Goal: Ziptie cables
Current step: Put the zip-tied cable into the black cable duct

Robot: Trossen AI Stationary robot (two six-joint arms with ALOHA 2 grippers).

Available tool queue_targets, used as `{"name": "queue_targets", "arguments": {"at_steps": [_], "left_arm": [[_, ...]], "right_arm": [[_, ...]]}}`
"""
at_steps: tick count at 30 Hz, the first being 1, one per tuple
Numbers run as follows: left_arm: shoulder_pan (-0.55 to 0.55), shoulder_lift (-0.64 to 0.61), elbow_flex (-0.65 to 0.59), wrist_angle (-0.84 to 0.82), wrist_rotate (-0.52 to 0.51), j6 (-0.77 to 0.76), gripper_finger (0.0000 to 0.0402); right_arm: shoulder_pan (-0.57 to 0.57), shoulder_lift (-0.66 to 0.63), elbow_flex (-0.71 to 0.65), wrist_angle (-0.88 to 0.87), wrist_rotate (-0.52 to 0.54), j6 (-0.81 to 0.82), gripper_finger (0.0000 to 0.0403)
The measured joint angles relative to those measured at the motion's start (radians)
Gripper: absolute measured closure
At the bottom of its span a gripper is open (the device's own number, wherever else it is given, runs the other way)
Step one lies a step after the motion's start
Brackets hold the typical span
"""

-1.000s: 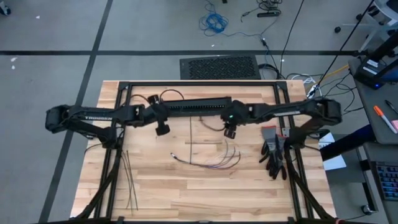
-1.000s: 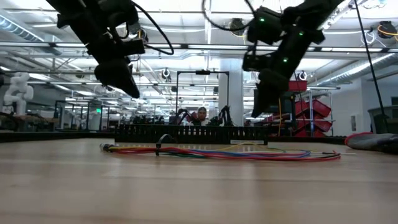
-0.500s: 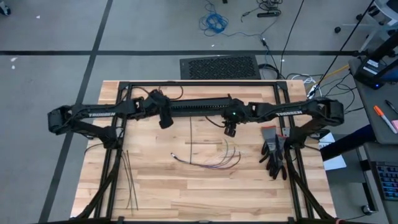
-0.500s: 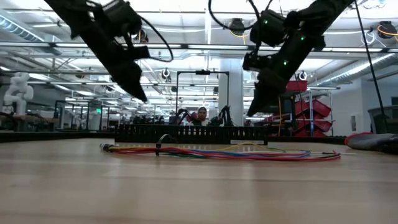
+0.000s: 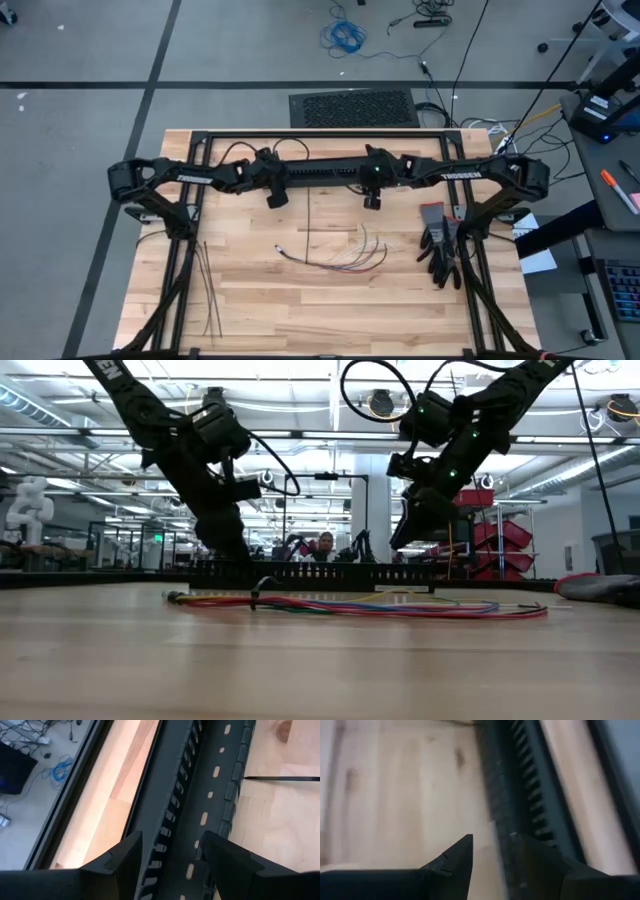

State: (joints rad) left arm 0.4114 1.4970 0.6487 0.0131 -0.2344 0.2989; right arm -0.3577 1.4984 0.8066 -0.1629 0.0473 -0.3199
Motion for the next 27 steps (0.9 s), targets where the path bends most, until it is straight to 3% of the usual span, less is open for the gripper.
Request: {"name": "queue_targets", "arguments": {"at_steps": [8, 13, 18, 23, 27], "left_arm": [[-0.007, -0.017, 0.0, -0.02, -0.005, -0.001, 0.0192], [-0.008, -0.017, -0.001, -0.036, 0.019, -0.014, 0.0192], [-0.019, -0.019, 0.0, -0.072, 0.046, -0.057, 0.0192], [-0.06, -0.019, 0.001, -0.114, 0.072, -0.113, 0.0192], [-0.1, -0.018, -0.001, -0.127, 0.079, -0.163, 0.0192]], "right_arm": [[-0.106, 0.021, 0.0, -0.012, -0.002, -0.009, 0.0252], [-0.142, 0.05, -0.001, -0.004, -0.122, 0.051, 0.0252], [-0.13, 0.087, -0.001, -0.029, -0.127, 0.092, 0.0255], [-0.116, 0.136, -0.001, -0.069, -0.126, 0.134, 0.0285], [-0.09, 0.139, -0.001, -0.1, -0.128, 0.167, 0.0334]]}}
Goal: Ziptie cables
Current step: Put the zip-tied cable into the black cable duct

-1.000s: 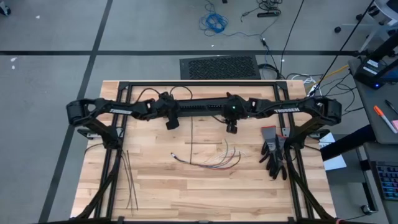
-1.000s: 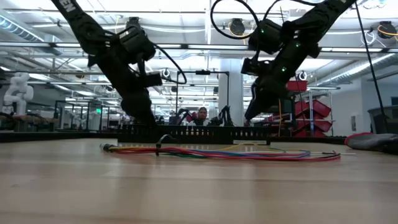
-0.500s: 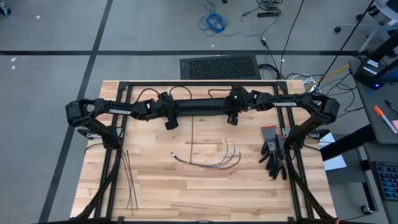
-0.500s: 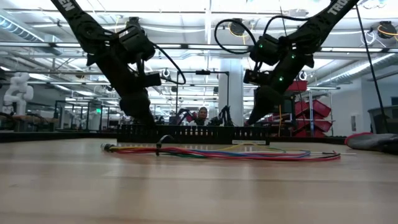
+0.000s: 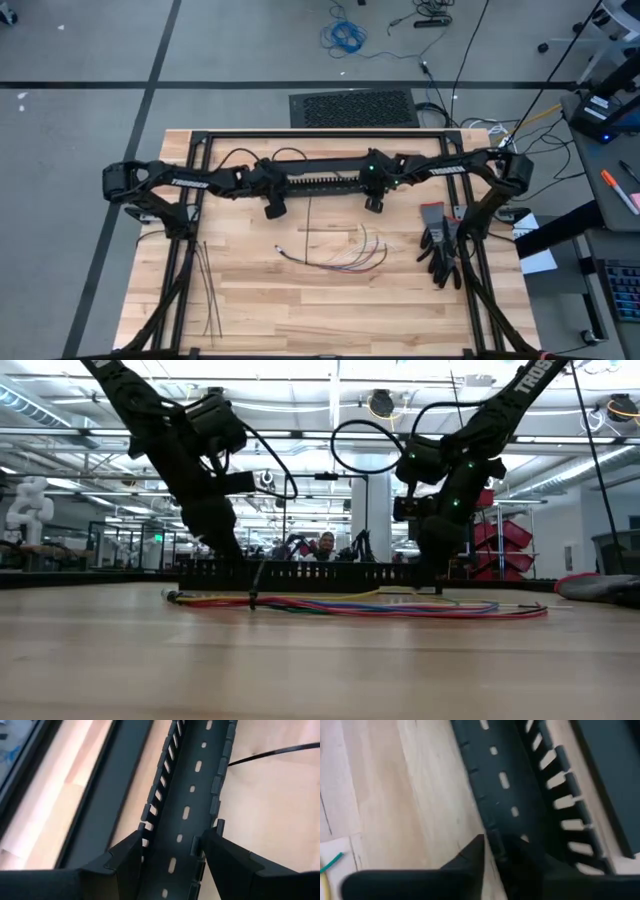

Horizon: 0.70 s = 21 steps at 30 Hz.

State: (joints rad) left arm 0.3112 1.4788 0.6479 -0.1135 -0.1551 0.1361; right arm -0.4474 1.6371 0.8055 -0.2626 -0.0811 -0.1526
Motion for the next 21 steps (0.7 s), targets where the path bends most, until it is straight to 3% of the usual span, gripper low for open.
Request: {"name": "queue_targets", "arguments": {"at_steps": [5, 10, 21], "left_arm": [[-0.065, 0.0, -0.001, -0.03, 0.027, -0.084, 0.0192], [-0.155, 0.003, -0.004, -0.156, 0.118, -0.185, 0.0192], [-0.387, 0.003, 0.027, -0.278, 0.102, -0.45, 0.0192]], "right_arm": [[0.05, -0.02, 0.0, -0.06, -0.019, 0.064, 0.0394], [0.154, -0.042, 0.0, -0.145, -0.058, 0.194, 0.0392], [0.428, -0.085, 0.001, -0.167, -0.048, 0.396, 0.0401]]}}
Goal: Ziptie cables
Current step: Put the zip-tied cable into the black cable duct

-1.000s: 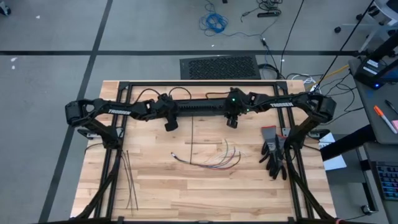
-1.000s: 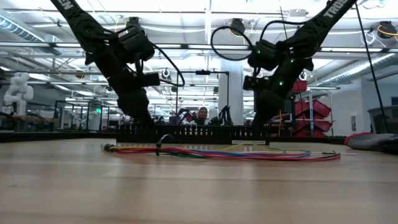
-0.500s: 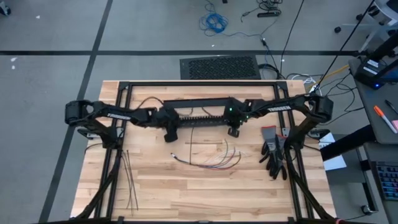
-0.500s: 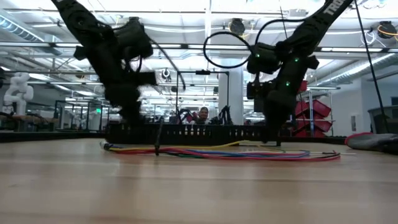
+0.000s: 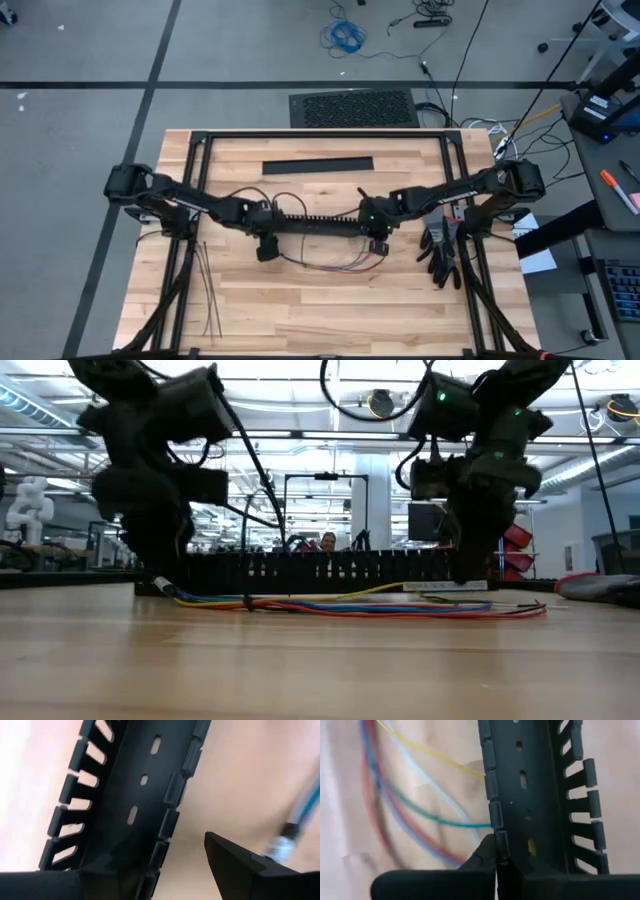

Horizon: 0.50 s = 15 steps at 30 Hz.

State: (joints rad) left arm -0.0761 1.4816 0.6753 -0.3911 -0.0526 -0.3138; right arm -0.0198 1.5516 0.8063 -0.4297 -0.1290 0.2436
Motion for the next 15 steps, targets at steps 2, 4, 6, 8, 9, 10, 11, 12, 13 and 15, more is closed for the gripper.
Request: {"name": "queue_targets", "arguments": {"at_steps": [2, 4, 6, 8, 9, 10, 11, 12, 13, 15], "left_arm": [[-0.041, 0.001, 0.018, -0.021, 0.002, -0.038, 0.0192], [-0.079, 0.001, 0.048, -0.046, 0.0, -0.064, 0.0192], [-0.114, 0.001, 0.083, -0.084, -0.02, -0.074, 0.0192], [-0.142, 0.001, 0.119, -0.132, -0.058, -0.074, 0.0192], [-0.154, 0.001, 0.14, -0.15, -0.08, -0.074, 0.0192], [-0.163, 0.001, 0.158, -0.168, -0.103, -0.074, 0.0192], [-0.171, 0.001, 0.176, -0.195, -0.125, -0.074, 0.0192], [-0.179, 0.001, 0.194, -0.224, -0.143, -0.075, 0.0192], [-0.188, 0.001, 0.211, -0.246, -0.161, -0.075, 0.0192], [-0.202, 0.001, 0.238, -0.28, -0.189, -0.076, 0.0192]], "right_arm": [[0.026, -0.002, 0.0, 0.001, 0.002, 0.031, 0.0401], [0.045, -0.004, 0.001, 0.002, 0.005, 0.06, 0.0401], [0.06, -0.008, 0.001, 0.007, 0.004, 0.082, 0.0401], [0.07, -0.008, 0.002, 0.009, 0.021, 0.103, 0.0399], [0.075, -0.008, 0.002, 0.008, 0.041, 0.109, 0.0397], [0.078, -0.008, 0.002, 0.01, 0.06, 0.114, 0.0393], [0.083, -0.01, 0.002, 0.009, 0.078, 0.12, 0.0388], [0.086, -0.012, 0.002, 0.007, 0.095, 0.125, 0.0382], [0.091, -0.016, 0.002, 0.006, 0.108, 0.132, 0.0375], [0.099, -0.03, 0.002, 0.007, 0.129, 0.135, 0.0361]]}}
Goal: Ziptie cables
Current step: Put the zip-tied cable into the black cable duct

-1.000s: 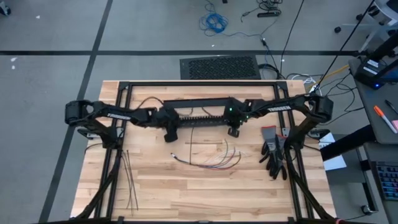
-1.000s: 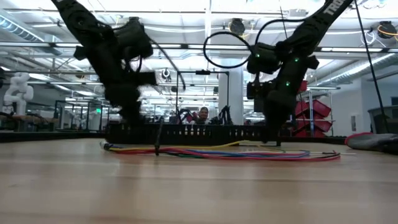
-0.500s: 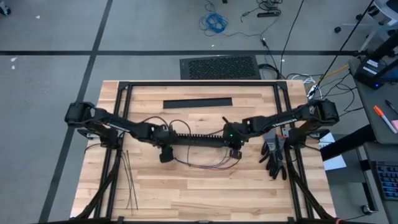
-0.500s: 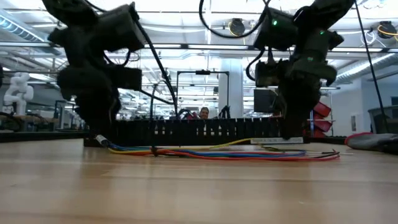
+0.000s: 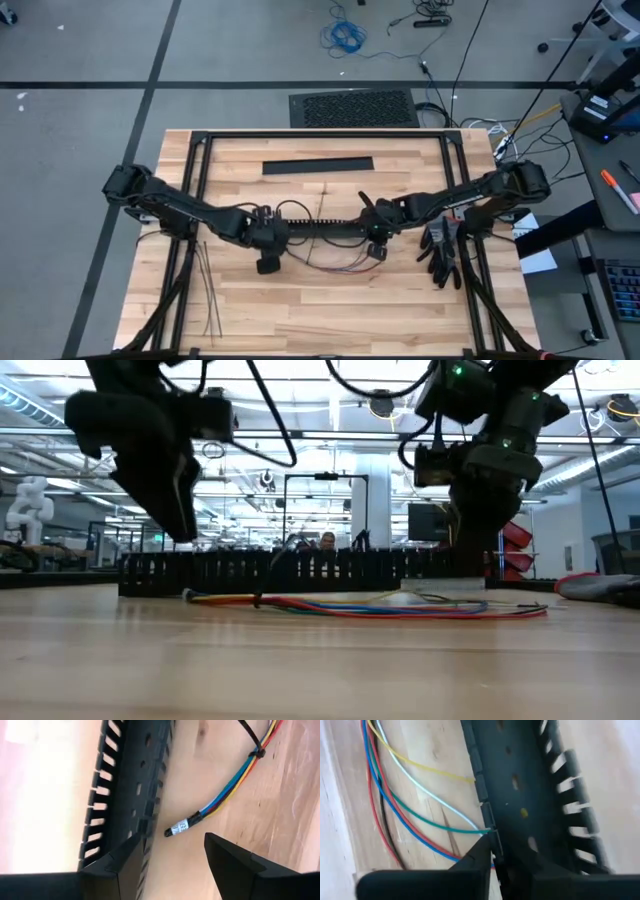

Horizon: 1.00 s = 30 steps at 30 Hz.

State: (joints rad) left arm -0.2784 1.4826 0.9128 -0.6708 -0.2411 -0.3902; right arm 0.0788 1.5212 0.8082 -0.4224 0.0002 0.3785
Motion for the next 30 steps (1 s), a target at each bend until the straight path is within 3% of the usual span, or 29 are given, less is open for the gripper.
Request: {"name": "queue_targets", "arguments": {"at_steps": [9, 12, 16, 20, 23, 30], "left_arm": [[-0.056, -0.001, 0.101, -0.147, -0.137, -0.024, 0.0192], [-0.086, -0.001, 0.144, -0.208, -0.19, -0.045, 0.0192], [-0.125, -0.001, 0.221, -0.342, -0.305, -0.071, 0.0192], [-0.165, -0.002, 0.292, -0.569, -0.421, -0.205, 0.0192], [-0.186, -0.003, 0.294, -0.63, -0.426, -0.281, 0.0192], [-0.231, -0.003, 0.265, -0.619, -0.418, -0.305, 0.0192]], "right_arm": [[0.08, -0.188, 0.0, -0.005, 0.151, 0.025, 0.0304], [0.121, -0.224, 0.0, 0.112, 0.165, 0.057, 0.0292], [0.164, -0.086, 0.004, 0.382, 0.085, 0.052, 0.0279], [0.184, 0.066, 0.057, 0.393, 0.13, 0.03, 0.0275], [0.185, 0.177, 0.089, 0.411, 0.184, 0.012, 0.0275], [0.199, 0.398, 0.264, 0.45, 0.178, -0.073, 0.0275]]}}
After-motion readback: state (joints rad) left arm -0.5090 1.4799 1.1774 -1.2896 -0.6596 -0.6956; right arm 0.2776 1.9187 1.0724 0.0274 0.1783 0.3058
